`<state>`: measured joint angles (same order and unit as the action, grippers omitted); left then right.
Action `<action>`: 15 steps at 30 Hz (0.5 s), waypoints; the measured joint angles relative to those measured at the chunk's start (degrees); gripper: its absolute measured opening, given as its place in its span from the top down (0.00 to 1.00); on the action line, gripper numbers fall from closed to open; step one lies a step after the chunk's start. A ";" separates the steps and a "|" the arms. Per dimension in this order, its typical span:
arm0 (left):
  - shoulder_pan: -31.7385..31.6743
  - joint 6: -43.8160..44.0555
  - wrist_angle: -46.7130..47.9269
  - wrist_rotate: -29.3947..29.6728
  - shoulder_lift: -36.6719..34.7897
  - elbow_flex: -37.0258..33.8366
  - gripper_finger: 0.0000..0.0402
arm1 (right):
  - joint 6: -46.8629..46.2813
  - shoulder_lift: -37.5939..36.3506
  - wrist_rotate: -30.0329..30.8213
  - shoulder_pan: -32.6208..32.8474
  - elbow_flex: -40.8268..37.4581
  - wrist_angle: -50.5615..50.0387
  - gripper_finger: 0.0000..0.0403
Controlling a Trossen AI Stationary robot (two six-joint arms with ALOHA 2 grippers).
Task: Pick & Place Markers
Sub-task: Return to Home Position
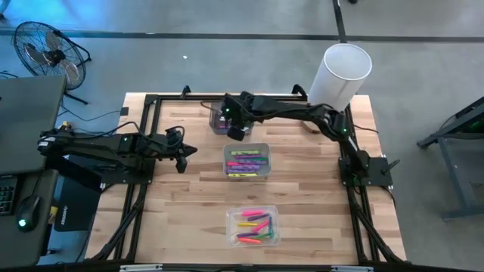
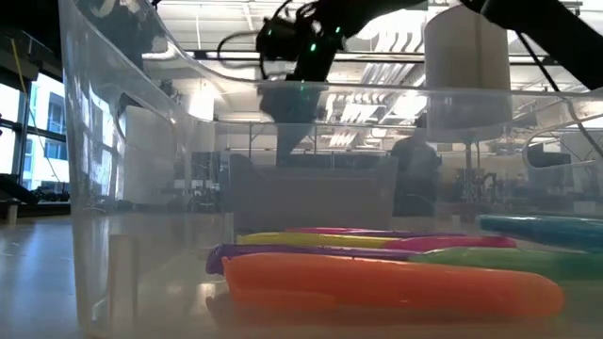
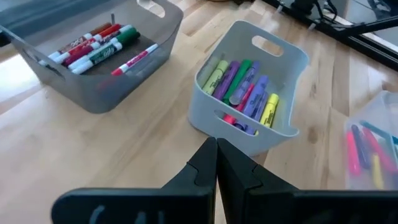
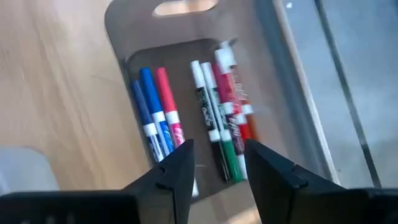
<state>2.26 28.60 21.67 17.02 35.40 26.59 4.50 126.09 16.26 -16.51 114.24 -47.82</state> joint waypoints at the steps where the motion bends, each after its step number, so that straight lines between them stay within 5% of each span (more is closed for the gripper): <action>1: 0.00 0.15 0.29 0.09 -0.01 0.00 0.99 | -1.13 -1.11 0.08 0.00 0.00 -0.35 0.68; 7: 0.00 2.62 -0.69 0.57 0.00 0.00 0.99 | -9.19 -9.26 -3.06 1.75 0.02 -6.82 0.71; 11: 0.00 -3.72 -2.30 -1.86 0.00 0.02 0.99 | -11.27 -13.71 -1.73 5.85 -1.46 -9.12 0.73; 15: 0.00 -12.85 -6.03 -8.59 0.08 -0.61 1.00 | -16.02 -18.29 -0.23 11.06 -11.27 -4.58 0.77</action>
<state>2.26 15.75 15.64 8.42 35.47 25.98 -11.52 107.80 16.04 -5.45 102.96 -52.40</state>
